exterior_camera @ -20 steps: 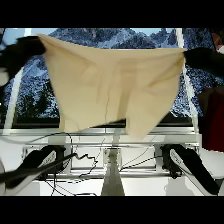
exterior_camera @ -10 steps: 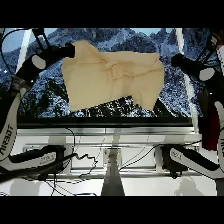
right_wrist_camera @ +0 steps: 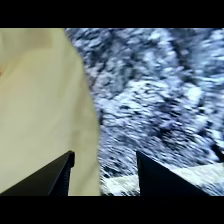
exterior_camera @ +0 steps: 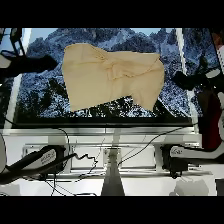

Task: Fold the clothes and pants, and hang the long-sleeved shirts on hangers.

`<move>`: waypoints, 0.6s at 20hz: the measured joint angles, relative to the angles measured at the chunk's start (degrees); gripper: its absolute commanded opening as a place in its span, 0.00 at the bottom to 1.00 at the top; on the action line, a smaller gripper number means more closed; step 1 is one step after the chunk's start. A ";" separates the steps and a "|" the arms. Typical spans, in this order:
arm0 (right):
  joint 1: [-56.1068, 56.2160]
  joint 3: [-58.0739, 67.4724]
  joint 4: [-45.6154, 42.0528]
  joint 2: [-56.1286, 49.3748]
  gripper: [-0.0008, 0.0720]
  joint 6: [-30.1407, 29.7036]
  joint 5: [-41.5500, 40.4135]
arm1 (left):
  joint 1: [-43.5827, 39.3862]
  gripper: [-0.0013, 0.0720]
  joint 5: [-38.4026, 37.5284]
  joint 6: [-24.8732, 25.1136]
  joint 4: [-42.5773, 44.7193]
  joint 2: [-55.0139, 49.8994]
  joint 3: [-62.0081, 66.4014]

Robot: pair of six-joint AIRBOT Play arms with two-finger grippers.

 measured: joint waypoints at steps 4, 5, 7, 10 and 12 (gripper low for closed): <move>0.70 7.30 4.15 -8.13 0.64 -2.32 4.31 | 7.67 0.59 -11.76 -0.02 -0.11 0.90 -0.66; 0.87 9.07 4.55 -10.12 0.64 -2.58 5.33 | 9.42 0.59 -13.38 -0.02 -0.09 1.38 -1.51; 1.11 11.63 4.35 -12.98 0.63 -2.95 7.76 | 12.55 0.59 -15.54 -0.02 -0.13 2.97 -4.13; 1.27 13.55 1.88 -15.26 0.62 -2.80 10.45 | 16.39 0.59 -17.20 0.00 -0.13 6.03 -9.97; 1.36 14.12 0.50 -15.89 0.57 -2.71 11.67 | 17.66 0.59 -17.79 0.11 -0.20 7.26 -14.10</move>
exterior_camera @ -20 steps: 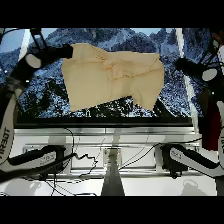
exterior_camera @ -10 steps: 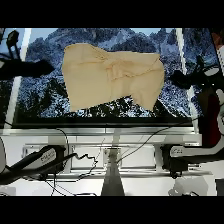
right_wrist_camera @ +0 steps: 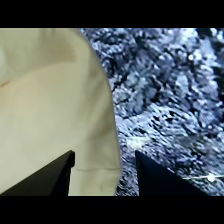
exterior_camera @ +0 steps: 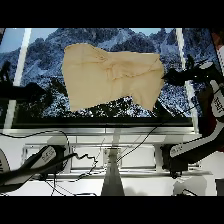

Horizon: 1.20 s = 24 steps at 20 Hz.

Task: Fold the clothes and pants, and hang the long-sleeved shirts on hangers.

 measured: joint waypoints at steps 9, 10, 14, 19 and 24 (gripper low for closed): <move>3.10 0.35 -0.52 -0.87 0.03 -6.84 3.93 | 1.07 0.59 3.39 6.23 -5.31 1.18 -17.57; 3.65 0.42 -0.17 -0.85 0.03 -7.41 3.41 | 1.11 0.59 4.26 6.97 -6.12 1.18 -18.53; 5.81 0.72 1.14 -0.09 0.03 -8.85 0.96 | 1.11 0.59 7.45 8.28 -7.48 1.18 -21.88; 6.84 0.81 1.70 0.46 0.03 -9.49 -0.17 | 1.11 0.59 11.19 10.43 -10.62 0.79 -26.64; 7.06 0.83 1.88 0.57 0.03 -9.57 0.28 | -2.05 0.59 15.43 14.91 -16.72 -3.19 -28.61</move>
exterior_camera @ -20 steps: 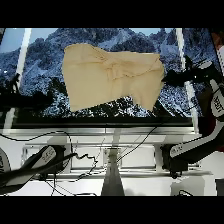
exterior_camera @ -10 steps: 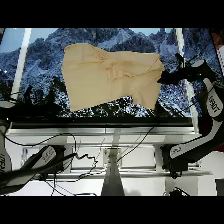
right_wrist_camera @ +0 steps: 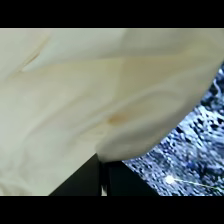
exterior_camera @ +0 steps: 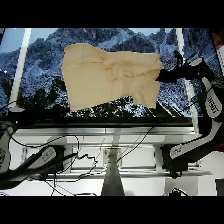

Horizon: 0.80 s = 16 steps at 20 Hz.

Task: Fold the clothes and pants, and hang the long-sleeved shirts on hangers.

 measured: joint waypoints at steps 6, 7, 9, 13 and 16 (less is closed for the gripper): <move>0.04 -0.02 -0.02 2.10 0.03 -0.07 1.90 | -7.69 0.04 10.82 3.23 -8.55 -5.18 -0.17; 0.04 -0.02 -0.04 3.15 0.03 -0.07 1.97 | -8.37 0.04 11.04 3.65 -9.22 -5.55 0.24; 0.04 -0.02 -0.04 6.36 0.03 -0.09 2.12 | -9.09 0.04 9.53 5.01 -9.40 -6.03 2.05; 0.04 -0.02 -0.35 16.35 0.03 -0.09 2.23 | -9.68 0.04 -1.27 6.84 -10.93 -5.33 13.05; 0.04 -0.02 -0.50 27.08 0.03 -0.11 1.16 | -9.79 0.04 -7.76 7.21 -12.72 -1.40 26.64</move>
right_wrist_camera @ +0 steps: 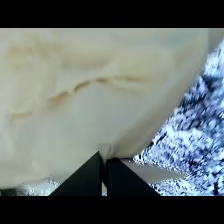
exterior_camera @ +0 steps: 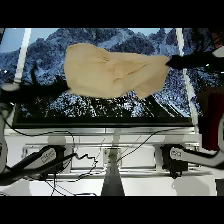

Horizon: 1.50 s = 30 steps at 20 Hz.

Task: Fold the clothes and pants, and hang the long-sleeved shirts on hangers.

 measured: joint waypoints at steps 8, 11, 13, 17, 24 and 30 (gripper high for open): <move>0.00 0.02 0.04 34.69 0.03 -0.02 -17.90 | 5.33 0.04 9.86 0.09 -2.19 21.31 27.04; 0.00 0.15 0.07 45.38 0.03 -0.02 -25.83 | 7.89 0.04 19.91 0.11 -1.31 30.40 29.22; 0.00 1.01 0.28 50.93 0.03 -0.04 -29.35 | 8.76 0.04 26.05 0.13 0.66 35.39 29.86; 0.00 3.74 1.57 55.34 0.02 -0.02 -31.93 | 9.46 0.04 35.39 0.15 4.63 41.27 30.29; 0.00 5.11 2.80 44.96 0.03 4.61 -19.82 | 9.68 0.04 24.55 -3.85 7.74 34.69 30.16; 0.00 5.27 2.91 19.65 0.03 7.13 -2.91 | 6.14 0.04 1.77 -8.50 10.84 9.27 29.31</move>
